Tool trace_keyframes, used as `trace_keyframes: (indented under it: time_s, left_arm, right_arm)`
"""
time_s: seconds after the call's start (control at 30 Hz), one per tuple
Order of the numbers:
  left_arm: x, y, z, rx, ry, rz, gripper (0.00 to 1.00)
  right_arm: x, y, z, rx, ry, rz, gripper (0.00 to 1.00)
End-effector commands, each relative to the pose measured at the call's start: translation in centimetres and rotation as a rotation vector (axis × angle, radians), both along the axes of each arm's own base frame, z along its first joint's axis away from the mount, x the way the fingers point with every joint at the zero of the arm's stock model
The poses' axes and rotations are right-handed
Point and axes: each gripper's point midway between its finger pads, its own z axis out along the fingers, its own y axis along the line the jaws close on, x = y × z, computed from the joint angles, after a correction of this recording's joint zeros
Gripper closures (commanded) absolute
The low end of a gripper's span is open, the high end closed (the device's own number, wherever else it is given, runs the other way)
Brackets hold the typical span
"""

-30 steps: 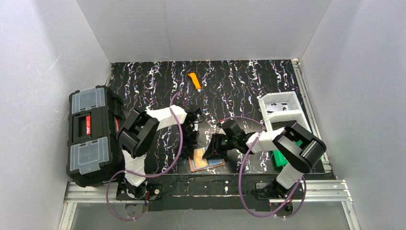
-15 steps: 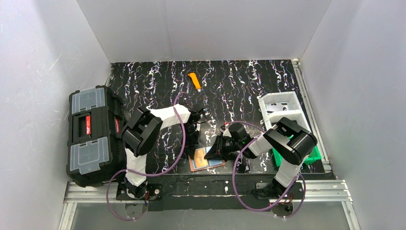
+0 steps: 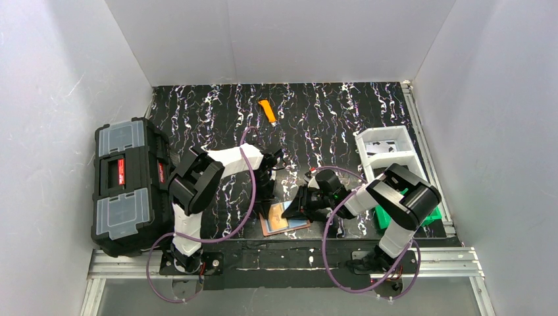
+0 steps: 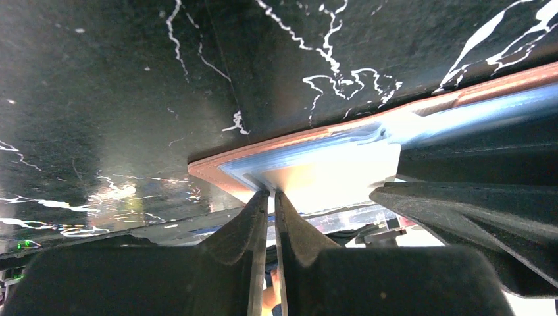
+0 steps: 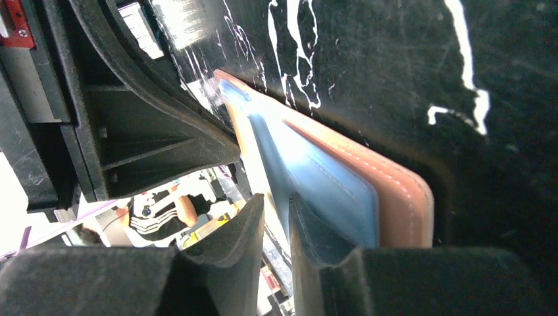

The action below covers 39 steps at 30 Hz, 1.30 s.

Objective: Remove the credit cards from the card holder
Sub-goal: Remove the credit card from the card holder.

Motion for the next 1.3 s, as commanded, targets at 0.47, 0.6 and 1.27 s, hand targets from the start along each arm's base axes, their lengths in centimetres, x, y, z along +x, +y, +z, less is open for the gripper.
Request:
trace_keyframes:
  time_s: [0.47,0.6,1.27]
  left_arm:
    - [2.4,0.3,-4.1,0.073,-0.123,-0.024,0.68]
    - [2.3,0.7,-4.5,0.098,-0.124,-0.021,0.67]
    - [2.1,1.4,-5.4,0.12,-0.109,-0.02,0.67]
  right_arm:
    - [-0.4,-1.6,-1.9,-0.068,0.017,-0.029,0.73]
    - [-0.3,-2.0,-1.8,-0.065,0.019,-0.04,0.73]
    - [0.0,-2.7,-0.7,-0.072,-0.034,-0.059,0.7]
